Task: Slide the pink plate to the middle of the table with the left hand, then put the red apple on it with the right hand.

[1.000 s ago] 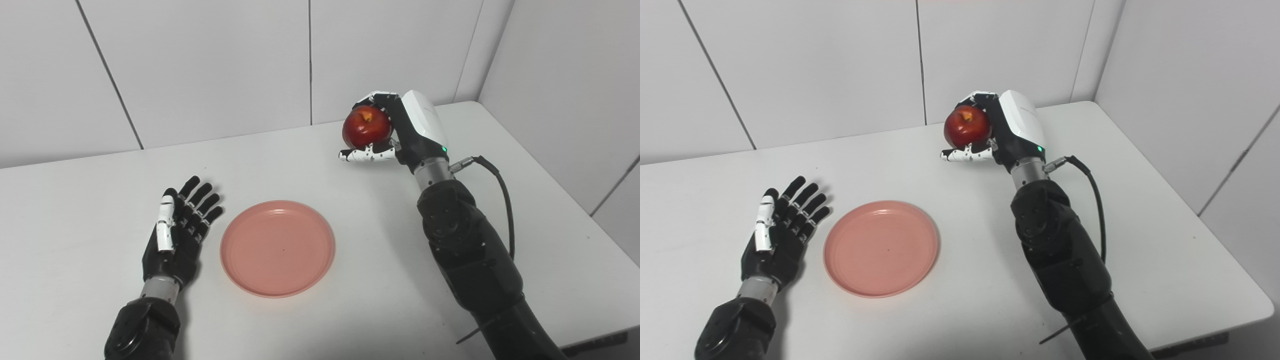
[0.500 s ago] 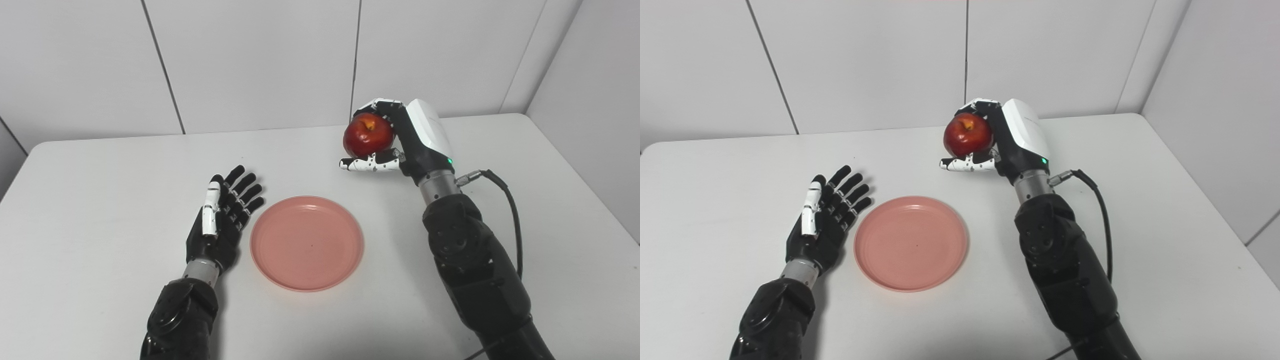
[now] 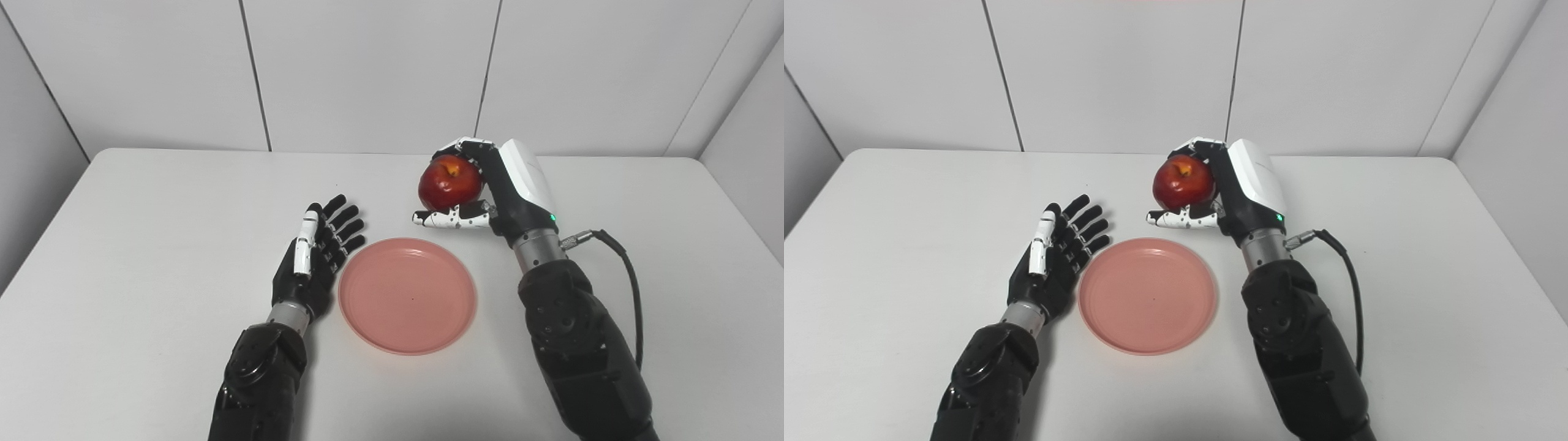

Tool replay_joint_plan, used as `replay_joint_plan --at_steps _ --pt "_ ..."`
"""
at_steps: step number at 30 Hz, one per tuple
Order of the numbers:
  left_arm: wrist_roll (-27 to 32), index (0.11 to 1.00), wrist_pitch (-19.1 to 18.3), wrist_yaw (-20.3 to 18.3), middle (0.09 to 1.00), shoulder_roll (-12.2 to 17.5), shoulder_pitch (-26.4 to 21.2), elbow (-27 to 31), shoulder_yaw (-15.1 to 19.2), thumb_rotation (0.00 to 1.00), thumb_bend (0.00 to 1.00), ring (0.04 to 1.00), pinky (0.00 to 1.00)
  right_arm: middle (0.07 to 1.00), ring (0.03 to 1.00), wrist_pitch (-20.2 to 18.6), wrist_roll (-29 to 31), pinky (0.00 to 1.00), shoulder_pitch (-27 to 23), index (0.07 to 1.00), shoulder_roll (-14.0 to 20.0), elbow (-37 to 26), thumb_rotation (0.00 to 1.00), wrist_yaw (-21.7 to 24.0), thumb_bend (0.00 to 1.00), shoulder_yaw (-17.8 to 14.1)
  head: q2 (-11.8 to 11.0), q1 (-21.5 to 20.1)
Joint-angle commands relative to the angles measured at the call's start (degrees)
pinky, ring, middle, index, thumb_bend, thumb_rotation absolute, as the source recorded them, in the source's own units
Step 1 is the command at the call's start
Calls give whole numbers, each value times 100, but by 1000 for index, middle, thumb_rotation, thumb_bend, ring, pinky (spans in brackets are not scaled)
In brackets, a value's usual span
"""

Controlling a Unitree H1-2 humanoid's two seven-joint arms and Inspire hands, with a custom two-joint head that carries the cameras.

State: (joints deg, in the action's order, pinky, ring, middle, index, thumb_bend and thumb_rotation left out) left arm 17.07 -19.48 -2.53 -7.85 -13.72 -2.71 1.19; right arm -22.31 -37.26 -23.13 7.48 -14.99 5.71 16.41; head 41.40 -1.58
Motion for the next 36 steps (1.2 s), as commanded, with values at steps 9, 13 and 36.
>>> replay_joint_plan --at_steps 9,13,36 --pt "-128 831 -90 134 839 -106 -63 24 -4 1000 368 831 815 485 416 300 1 332 -37 485 -193 -135 131 -40 516 118 39 216" --pt "-130 830 -90 185 844 -102 -103 -6 48 1000 369 839 827 488 420 327 46 340 4 486 -231 -120 131 -8 516 191 54 248" --pt "-22 829 -68 205 843 -6 -264 -50 393 1000 356 837 827 472 389 569 38 310 248 487 -245 285 128 -53 515 487 120 210"
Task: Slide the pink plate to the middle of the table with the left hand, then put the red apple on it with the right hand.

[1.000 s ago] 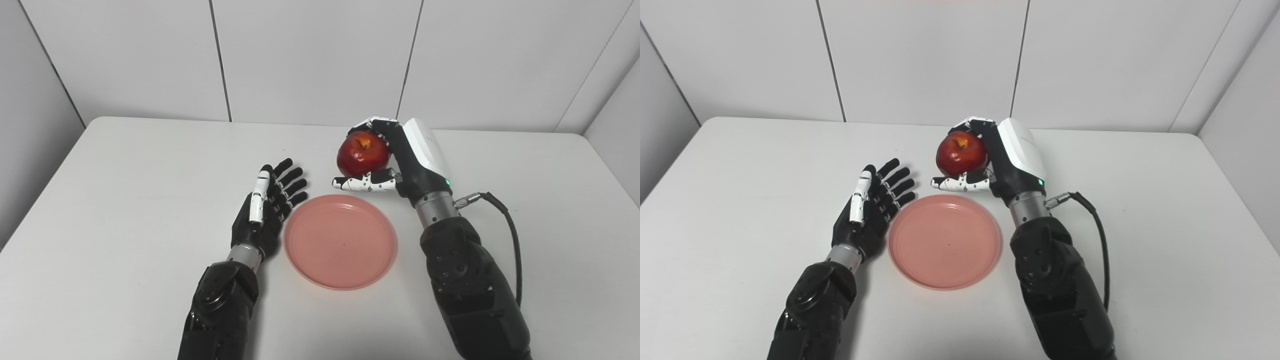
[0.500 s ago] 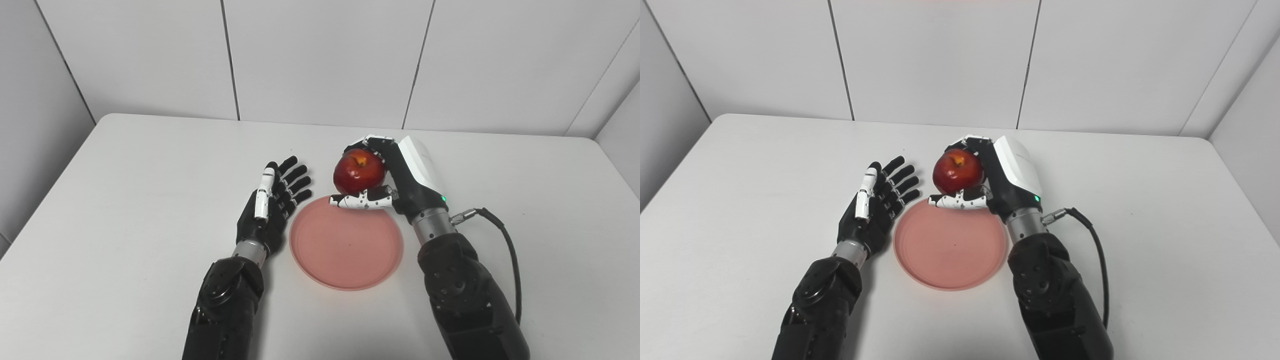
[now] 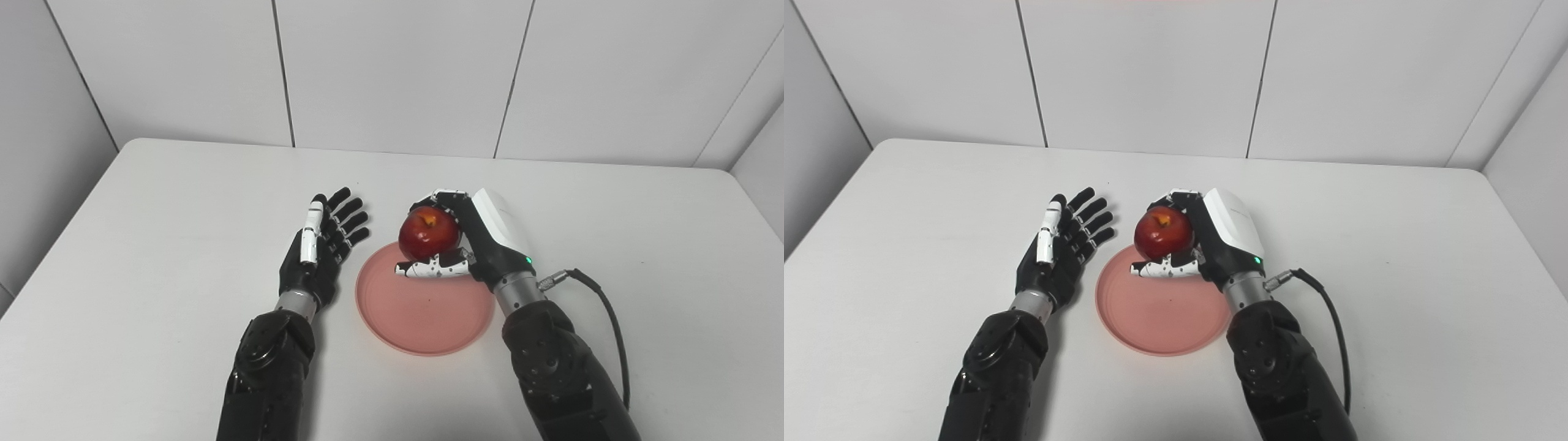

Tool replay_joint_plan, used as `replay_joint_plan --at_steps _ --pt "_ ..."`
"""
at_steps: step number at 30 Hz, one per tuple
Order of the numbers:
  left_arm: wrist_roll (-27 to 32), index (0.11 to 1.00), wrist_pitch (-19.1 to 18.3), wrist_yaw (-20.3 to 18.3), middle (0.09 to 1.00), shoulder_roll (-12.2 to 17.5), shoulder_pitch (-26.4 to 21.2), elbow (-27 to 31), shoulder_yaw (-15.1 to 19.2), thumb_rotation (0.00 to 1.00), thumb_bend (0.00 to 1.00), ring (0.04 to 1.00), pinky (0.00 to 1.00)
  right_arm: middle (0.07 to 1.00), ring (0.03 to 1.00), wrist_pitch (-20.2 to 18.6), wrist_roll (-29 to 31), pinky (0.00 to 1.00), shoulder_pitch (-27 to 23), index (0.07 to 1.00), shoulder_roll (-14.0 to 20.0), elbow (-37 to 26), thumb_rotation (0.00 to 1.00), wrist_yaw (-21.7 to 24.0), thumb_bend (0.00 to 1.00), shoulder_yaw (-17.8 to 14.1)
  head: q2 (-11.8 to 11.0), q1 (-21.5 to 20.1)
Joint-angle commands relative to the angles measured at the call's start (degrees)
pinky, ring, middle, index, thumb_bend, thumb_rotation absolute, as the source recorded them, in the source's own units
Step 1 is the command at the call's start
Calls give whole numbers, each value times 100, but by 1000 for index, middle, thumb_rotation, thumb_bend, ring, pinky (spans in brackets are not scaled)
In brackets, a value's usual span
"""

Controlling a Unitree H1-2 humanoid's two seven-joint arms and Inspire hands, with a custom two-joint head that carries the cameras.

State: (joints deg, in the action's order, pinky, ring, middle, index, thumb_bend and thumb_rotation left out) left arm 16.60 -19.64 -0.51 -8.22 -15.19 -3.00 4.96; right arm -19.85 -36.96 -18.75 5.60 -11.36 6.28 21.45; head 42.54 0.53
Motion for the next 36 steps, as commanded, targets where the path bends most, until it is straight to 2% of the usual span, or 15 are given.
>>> replay_joint_plan --at_steps 1,8,23,36 --pt "20 828 -47 4 842 32 -118 -27 17 1000 356 836 824 472 390 352 8 312 -178 486 -63 -35 127 -123 515 -12 7 -6" --pt "15 827 -86 47 840 9 -129 -2 33 1000 351 835 821 470 388 462 82 310 -103 486 -85 227 128 -130 516 18 20 -25" --pt "30 830 -105 41 844 6 -119 26 9 1000 345 837 822 484 400 428 126 315 31 487 -96 533 129 -106 516 138 49 -70" --pt "24 833 -92 0 848 22 -96 35 -41 1000 350 841 822 473 387 642 85 297 64 487 -93 799 129 -209 516 175 62 -78"
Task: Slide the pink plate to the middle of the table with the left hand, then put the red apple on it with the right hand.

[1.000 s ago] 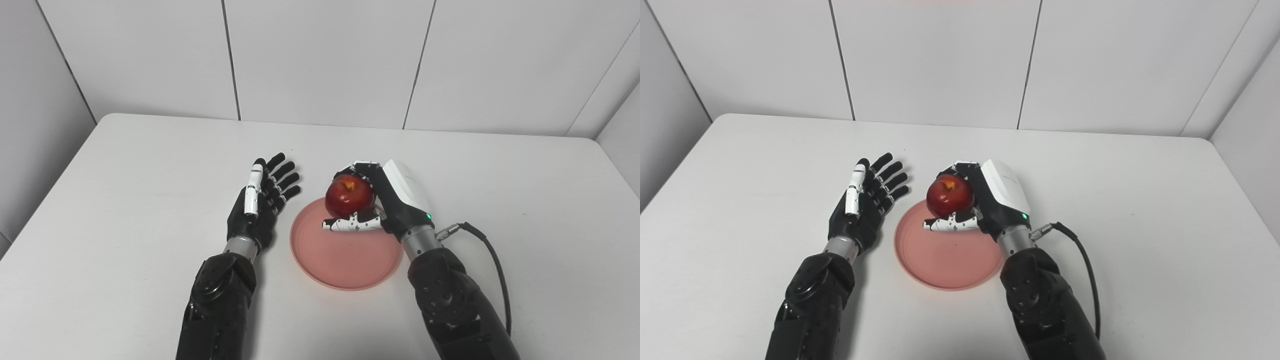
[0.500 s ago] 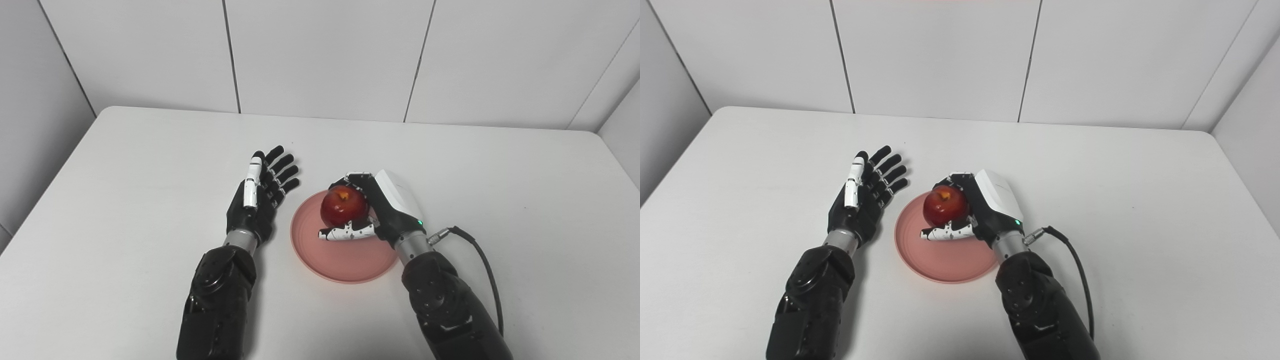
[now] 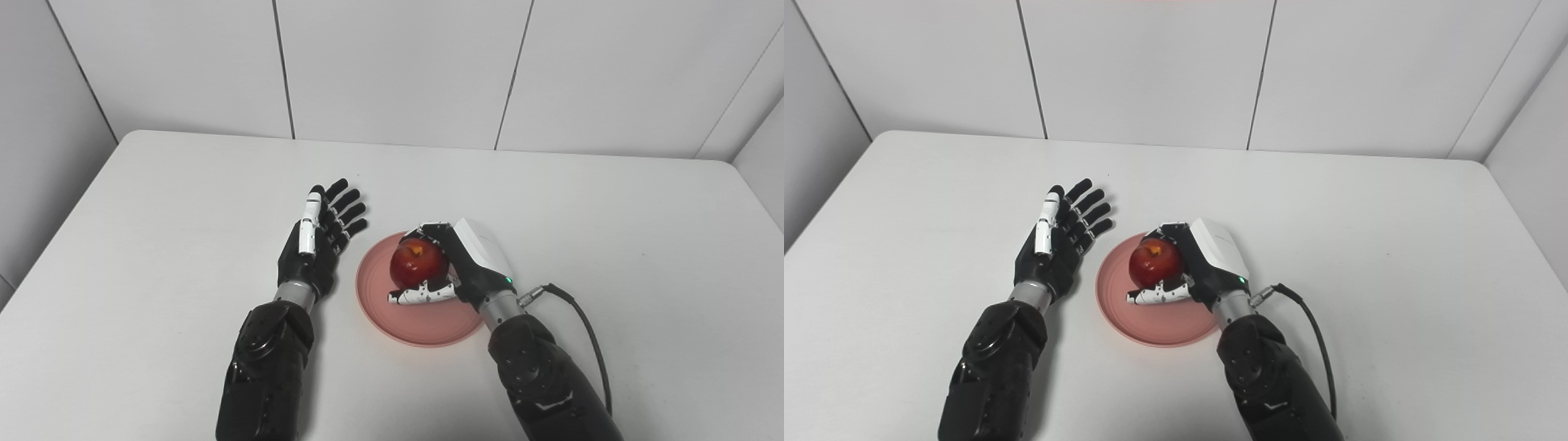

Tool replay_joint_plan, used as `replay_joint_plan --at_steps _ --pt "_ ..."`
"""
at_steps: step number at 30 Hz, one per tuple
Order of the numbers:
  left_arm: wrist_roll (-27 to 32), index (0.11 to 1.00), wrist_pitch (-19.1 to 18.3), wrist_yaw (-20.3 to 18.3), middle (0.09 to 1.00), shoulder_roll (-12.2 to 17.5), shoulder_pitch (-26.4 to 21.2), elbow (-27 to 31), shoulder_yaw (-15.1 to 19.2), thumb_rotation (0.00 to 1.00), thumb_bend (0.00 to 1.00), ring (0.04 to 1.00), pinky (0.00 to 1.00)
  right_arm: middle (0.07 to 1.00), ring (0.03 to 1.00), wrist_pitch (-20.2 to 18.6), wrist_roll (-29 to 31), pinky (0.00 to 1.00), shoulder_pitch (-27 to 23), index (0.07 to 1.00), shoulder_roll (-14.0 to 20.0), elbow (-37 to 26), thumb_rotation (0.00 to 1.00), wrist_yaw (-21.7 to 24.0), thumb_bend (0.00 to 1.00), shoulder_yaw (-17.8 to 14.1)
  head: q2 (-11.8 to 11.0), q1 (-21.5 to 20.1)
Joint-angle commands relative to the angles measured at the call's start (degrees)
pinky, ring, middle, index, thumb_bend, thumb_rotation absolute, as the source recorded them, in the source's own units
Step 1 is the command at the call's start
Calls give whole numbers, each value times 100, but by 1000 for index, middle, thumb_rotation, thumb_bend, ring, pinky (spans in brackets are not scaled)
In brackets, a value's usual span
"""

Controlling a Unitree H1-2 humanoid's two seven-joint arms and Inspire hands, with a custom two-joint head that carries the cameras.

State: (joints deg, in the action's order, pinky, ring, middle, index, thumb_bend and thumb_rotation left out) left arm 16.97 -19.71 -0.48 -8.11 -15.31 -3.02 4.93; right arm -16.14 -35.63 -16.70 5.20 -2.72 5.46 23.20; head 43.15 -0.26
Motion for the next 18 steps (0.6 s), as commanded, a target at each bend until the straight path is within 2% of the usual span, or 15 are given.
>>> replay_joint_plan --at_steps 1,13,18 --pt "-11 833 -89 -3 848 9 -84 41 -39 1000 350 841 822 475 389 279 -55 302 -137 487 -53 -52 129 -134 517 2 2 1" --pt "36 836 -92 -17 849 -7 -88 38 -31 1000 350 842 830 484 399 293 -25 320 -121 487 -40 9 131 -174 518 -1 11 -32" --pt "20 832 -90 -1 846 -11 -93 24 -35 1000 352 840 825 529 457 199 24 375 -120 489 -33 -25 143 -101 522 -35 6 -38"
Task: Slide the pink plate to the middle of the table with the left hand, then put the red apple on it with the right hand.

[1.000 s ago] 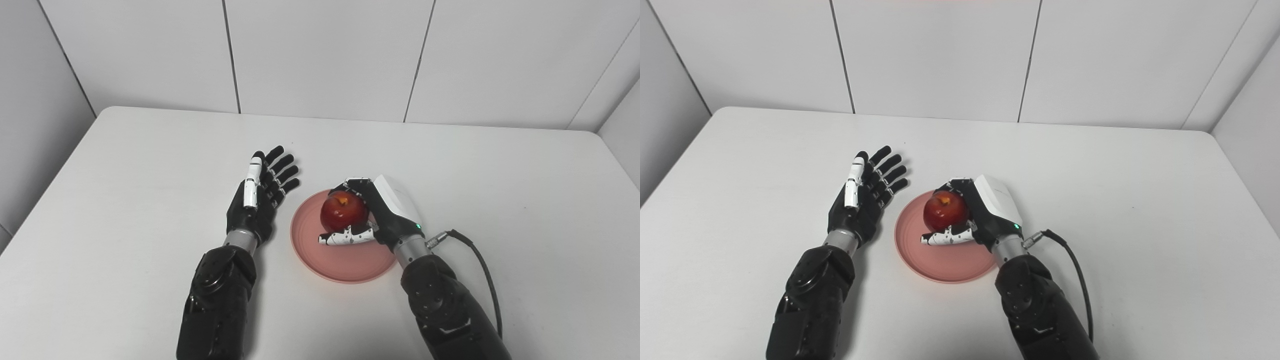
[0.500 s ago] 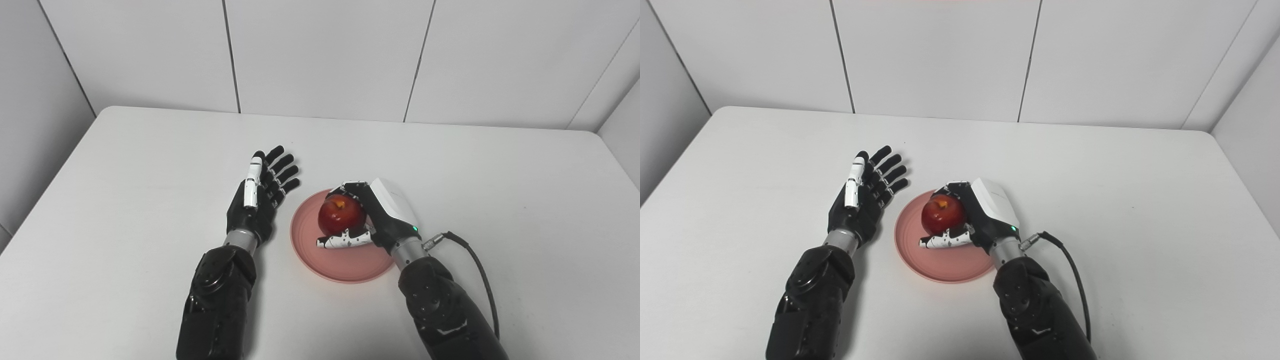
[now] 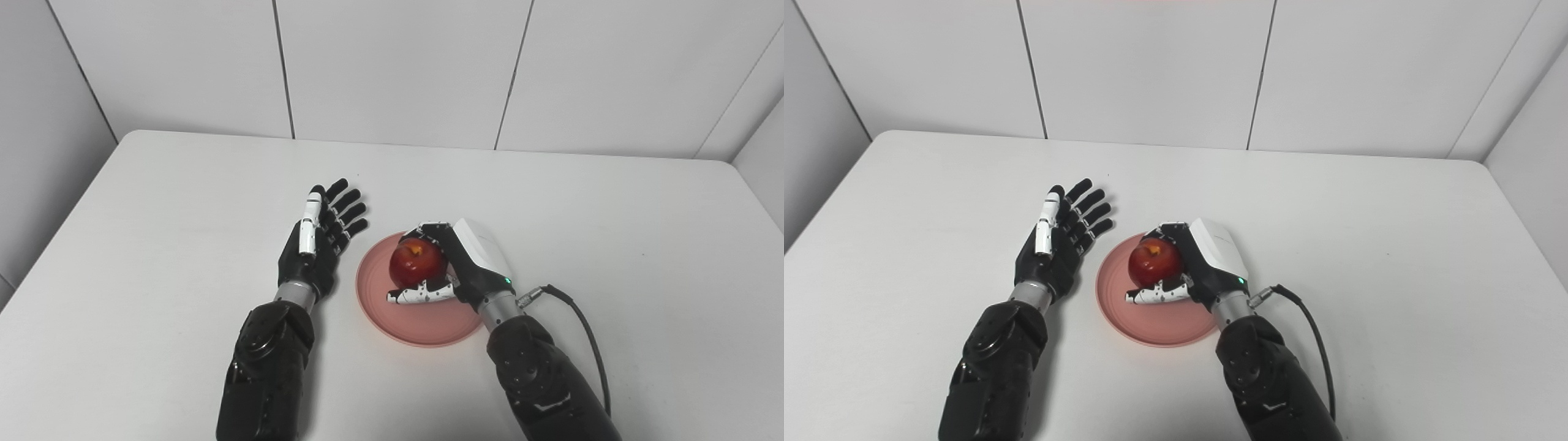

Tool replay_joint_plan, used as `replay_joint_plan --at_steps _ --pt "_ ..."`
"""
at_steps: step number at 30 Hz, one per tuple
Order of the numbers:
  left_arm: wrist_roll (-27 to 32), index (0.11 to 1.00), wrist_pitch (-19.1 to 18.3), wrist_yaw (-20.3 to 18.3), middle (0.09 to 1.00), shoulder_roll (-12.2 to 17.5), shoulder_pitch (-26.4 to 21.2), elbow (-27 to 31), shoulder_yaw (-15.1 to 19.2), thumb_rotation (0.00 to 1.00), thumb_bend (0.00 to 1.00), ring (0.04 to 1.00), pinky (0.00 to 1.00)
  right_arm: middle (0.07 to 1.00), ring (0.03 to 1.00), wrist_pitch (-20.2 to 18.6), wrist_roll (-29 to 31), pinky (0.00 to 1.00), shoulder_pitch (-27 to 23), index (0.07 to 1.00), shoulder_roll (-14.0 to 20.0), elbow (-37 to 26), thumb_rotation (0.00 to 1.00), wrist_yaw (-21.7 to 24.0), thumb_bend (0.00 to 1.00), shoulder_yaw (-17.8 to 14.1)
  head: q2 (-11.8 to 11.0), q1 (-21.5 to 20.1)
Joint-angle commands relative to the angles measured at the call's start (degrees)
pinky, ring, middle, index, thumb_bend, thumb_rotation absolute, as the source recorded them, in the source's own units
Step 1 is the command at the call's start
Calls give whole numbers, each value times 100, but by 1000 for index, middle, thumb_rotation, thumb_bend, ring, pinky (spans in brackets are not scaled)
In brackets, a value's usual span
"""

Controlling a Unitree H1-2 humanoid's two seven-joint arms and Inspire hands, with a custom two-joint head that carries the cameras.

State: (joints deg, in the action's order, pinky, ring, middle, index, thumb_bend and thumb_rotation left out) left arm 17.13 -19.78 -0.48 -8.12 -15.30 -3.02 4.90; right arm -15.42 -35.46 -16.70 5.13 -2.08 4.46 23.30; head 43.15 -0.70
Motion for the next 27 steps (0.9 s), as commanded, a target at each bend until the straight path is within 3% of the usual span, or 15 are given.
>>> replay_joint_plan --at_steps 1,3,4,5,9,22,27 --pt "4 831 -80 -3 845 -9 -93 24 -33 1000 352 839 824 539 468 110 -9 386 -121 489 -16 -111 145 13 522 -43 7 6" --pt "4 831 -74 -11 845 -6 -90 24 -36 1000 352 839 824 563 495 77 -48 413 -120 490 -1 -147 149 34 523 -37 6 9" --pt "4 832 -72 -14 845 -4 -89 23 -38 1000 353 839 824 586 525 60 -65 448 -119 559 3 -160 203 43 753 -35 6 9" --pt "9 833 -75 -17 845 -3 -89 22 -36 1000 353 839 824 593 535 38 -98 459 -119 583 11 -180 222 53 831 -27 8 10" --pt "13 831 -79 -14 842 -2 -92 16 -30 1000 356 835 817 649 599 -17 -150 527 -101 653 -5 -251 292 117 966 -51 11 10" --pt "9 833 -108 -2 843 -5 -80 42 -35 1000 355 836 822 723 679 -23 -113 580 -46 733 -52 -373 324 260 1000 -144 22 1" --pt "13 835 -116 -4 844 -8 -80 43 -37 1000 356 837 823 753 723 52 -123 647 -24 751 -28 -385 343 270 1000 -164 20 -4"
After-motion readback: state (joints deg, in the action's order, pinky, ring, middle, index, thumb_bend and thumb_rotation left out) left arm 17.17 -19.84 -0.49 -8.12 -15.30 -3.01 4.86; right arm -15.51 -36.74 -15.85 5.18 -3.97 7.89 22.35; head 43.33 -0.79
